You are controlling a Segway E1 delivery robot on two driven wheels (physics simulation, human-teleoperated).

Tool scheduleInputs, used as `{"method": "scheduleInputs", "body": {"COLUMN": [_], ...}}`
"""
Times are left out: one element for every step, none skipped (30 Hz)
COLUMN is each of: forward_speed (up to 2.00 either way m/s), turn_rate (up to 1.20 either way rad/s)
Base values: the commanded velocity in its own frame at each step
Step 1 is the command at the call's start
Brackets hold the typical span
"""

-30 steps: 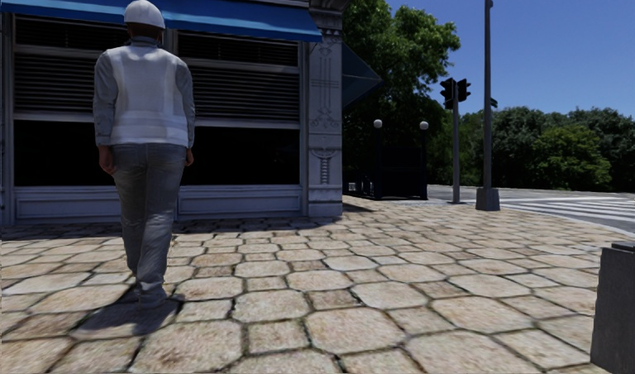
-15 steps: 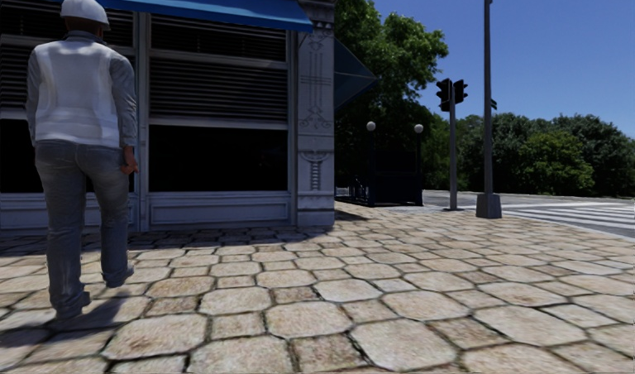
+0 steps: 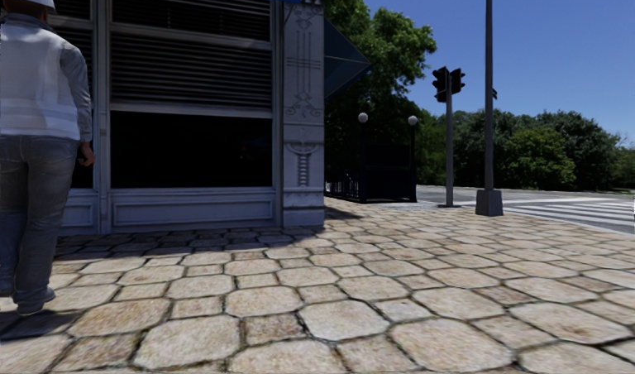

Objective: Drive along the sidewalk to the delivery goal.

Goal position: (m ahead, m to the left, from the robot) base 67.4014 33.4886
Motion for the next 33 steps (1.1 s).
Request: {"method": "scheduleInputs", "body": {"forward_speed": [1.15, 1.15, 1.24, 2.0, 2.0, 2.0, 2.0, 2.0, 2.0, 2.0, 2.0, 2.0, 2.0, 2.0, 2.0, 2.0, 2.0, 2.0, 2.0, 2.0, 2.0, 2.0, 2.0, 2.0, 2.0, 2.0, 2.0, 2.0, 2.0, 2.0, 2.0, 2.0, 2.0], "turn_rate": [-0.25, -0.25, -0.25, -0.25, -0.25, -0.25, -0.25, -0.26, -0.3, -0.3, -0.35, -0.37, -0.37, -0.37, -0.37, -0.37, -0.37, -0.37, -0.37, -0.37, -0.37, -0.37, -0.37, -0.37, -0.37, -0.37, -0.37, -0.37, -0.37, -0.37, -0.37, -0.36, -0.28]}}
